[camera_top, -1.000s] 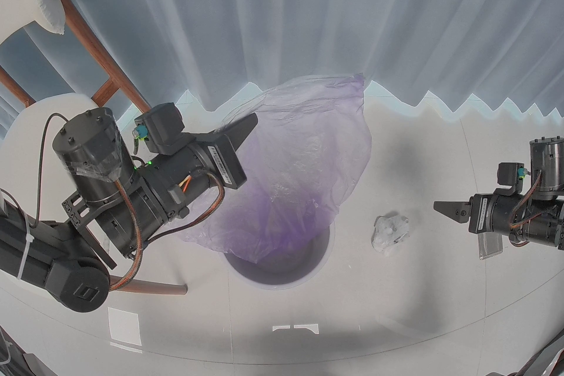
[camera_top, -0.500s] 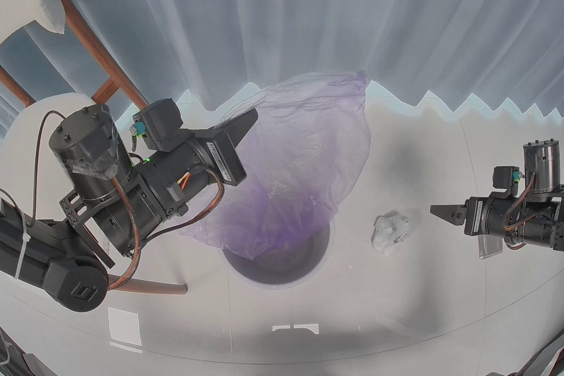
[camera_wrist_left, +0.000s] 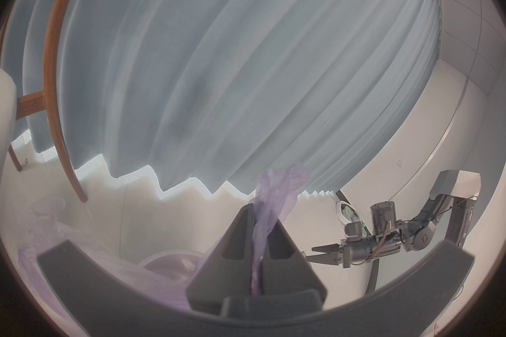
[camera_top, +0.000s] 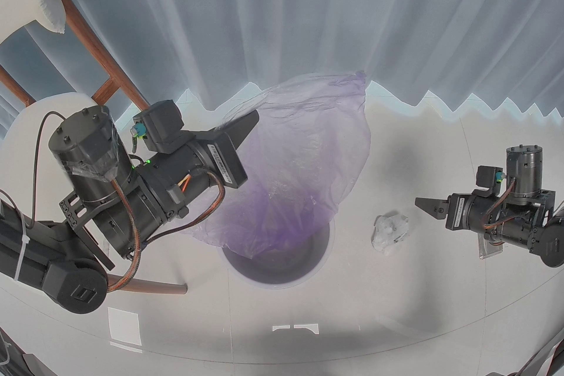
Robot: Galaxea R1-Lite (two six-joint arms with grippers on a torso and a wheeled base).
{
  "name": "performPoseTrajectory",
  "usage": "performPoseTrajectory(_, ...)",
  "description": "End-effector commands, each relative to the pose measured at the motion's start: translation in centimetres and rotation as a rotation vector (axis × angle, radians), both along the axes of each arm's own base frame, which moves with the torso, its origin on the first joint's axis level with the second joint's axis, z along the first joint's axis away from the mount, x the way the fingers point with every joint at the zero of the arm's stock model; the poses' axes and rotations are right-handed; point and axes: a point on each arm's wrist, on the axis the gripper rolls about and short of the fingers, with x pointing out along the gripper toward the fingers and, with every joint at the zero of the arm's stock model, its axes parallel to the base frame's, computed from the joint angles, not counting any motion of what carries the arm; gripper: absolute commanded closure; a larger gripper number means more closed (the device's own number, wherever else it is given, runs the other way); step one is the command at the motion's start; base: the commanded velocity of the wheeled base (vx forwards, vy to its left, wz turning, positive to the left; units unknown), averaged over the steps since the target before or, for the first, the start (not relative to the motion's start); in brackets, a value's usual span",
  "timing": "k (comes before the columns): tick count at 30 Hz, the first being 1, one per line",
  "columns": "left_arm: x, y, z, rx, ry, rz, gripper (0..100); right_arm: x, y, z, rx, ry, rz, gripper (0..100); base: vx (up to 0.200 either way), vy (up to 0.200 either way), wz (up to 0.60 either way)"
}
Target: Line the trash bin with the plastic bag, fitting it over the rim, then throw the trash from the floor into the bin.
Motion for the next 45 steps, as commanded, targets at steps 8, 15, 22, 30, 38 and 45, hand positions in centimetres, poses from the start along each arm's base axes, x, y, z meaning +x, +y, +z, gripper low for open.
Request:
performPoseTrajectory(8,-0.7,-1.0,-0.7,0.012,0.021,-0.022,100,3.4,4.4,-5.8,0.047,-0.015,0.029,0,0.000,0.000,0.00)
performPoseTrajectory(15,-0.7,-1.0,-0.7,0.012,0.021,-0.022,100,6.3,6.2,-8.6,0.082,-0.165,-0.025,0,0.000,0.000,0.00)
performPoseTrajectory(22,-0.8,-1.1,-0.8,0.014,0.024,-0.025,100,6.8,6.2,-8.4,0.089,-0.185,-0.032,0,0.000,0.000,0.00)
performPoseTrajectory(30,-0.8,-1.1,-0.8,0.014,0.025,-0.022,100,7.3,6.0,-8.3,0.096,-0.196,-0.049,100,0.000,0.000,0.00)
performPoseTrajectory(38,-0.8,-1.0,-0.7,0.013,0.021,-0.022,100,7.7,6.5,-8.0,0.125,-0.218,-0.044,100,0.000,0.000,0.00)
performPoseTrajectory(45,-1.1,-1.3,-1.0,0.021,0.031,-0.034,100,8.3,7.0,-7.3,0.150,-0.245,0.001,100,0.000,0.000,0.00)
